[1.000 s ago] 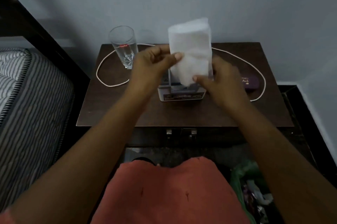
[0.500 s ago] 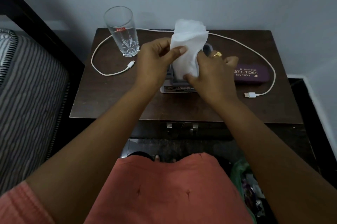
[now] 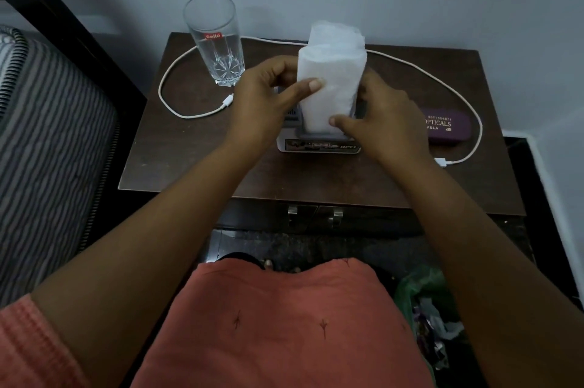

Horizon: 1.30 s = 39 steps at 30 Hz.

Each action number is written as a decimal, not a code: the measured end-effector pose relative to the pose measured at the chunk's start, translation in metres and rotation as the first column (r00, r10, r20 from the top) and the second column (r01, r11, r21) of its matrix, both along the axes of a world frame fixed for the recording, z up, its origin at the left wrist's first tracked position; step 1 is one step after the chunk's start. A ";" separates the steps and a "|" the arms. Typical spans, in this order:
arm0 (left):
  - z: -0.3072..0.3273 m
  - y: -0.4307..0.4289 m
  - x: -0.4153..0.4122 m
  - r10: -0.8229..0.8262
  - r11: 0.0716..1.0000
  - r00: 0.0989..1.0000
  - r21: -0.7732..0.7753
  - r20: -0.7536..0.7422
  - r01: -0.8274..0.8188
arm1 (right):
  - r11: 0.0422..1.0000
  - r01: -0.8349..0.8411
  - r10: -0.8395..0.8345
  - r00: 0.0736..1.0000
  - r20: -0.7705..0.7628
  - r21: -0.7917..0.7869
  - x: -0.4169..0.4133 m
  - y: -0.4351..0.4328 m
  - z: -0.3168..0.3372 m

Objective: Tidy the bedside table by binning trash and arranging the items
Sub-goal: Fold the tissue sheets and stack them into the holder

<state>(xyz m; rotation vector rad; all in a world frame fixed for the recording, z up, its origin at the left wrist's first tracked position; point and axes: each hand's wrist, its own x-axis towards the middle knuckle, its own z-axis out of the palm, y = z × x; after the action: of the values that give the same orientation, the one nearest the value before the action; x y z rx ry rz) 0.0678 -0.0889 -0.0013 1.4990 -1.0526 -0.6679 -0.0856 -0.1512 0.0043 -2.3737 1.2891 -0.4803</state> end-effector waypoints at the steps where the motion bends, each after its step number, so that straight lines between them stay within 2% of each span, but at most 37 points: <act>1: -0.001 0.000 0.001 0.006 1.000 1.000 0.009 0.010 -0.006 | 1.000 0.008 -0.008 1.000 0.013 0.017 0.000 -0.001 0.001; 6: -0.011 0.001 0.002 0.039 0.997 0.994 0.064 0.098 -0.045 | 0.995 -0.052 0.045 0.995 -0.088 -0.081 0.003 0.002 -0.004; 10: -0.011 0.001 0.004 0.062 0.996 0.987 0.058 0.149 -0.072 | 1.000 0.023 -0.023 0.998 0.051 -0.001 0.000 0.001 -0.002; 15: -0.016 -0.004 0.004 0.066 0.993 0.937 0.072 0.342 -0.096 | 0.999 -0.005 0.005 1.000 0.017 -0.032 -0.001 0.005 -0.006; 17: -0.016 -0.005 0.005 0.069 0.993 0.917 0.065 0.393 -0.103 | 1.000 0.009 -0.007 0.997 0.073 -0.017 0.000 0.007 -0.005; 20: -0.017 -0.007 0.008 0.093 0.990 0.912 0.059 0.400 -0.127 | 0.997 0.072 -0.073 0.986 0.148 0.017 0.003 0.005 -0.004; 24: -0.019 -0.007 0.003 0.073 0.991 0.907 0.075 0.414 -0.114 | 0.997 0.070 -0.069 0.994 0.090 -0.014 0.006 0.006 -0.008; 28: -0.024 -0.005 0.003 0.129 0.989 0.905 0.012 0.405 -0.146 | 0.995 0.097 -0.098 0.980 0.174 0.014 0.003 0.007 -0.004; 32: -0.024 -0.007 -0.003 0.152 0.984 0.919 0.035 0.364 -0.177 | 0.996 0.086 -0.088 0.985 0.151 0.022 0.006 0.006 -0.005; 34: -0.022 -0.008 -0.003 0.167 0.979 0.909 0.049 0.381 -0.200 | 0.994 0.099 -0.104 0.973 0.208 0.037 0.005 0.007 -0.005; 37: -0.022 0.004 0.005 0.204 0.979 0.894 -0.072 0.399 -0.191 | 0.982 0.167 -0.190 0.887 0.420 0.092 -0.005 0.009 -0.004; 39: -0.029 0.015 0.012 0.196 0.980 0.897 -0.110 0.395 -0.166 | 0.970 0.188 -0.240 0.838 0.490 0.154 -0.013 0.012 -0.009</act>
<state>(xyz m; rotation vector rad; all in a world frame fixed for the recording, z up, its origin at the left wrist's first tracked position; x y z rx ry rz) 0.0796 -0.0738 -0.0304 1.6868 -1.2124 -0.1828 -0.0981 -0.1388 -0.0043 -1.8428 1.2865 -1.0065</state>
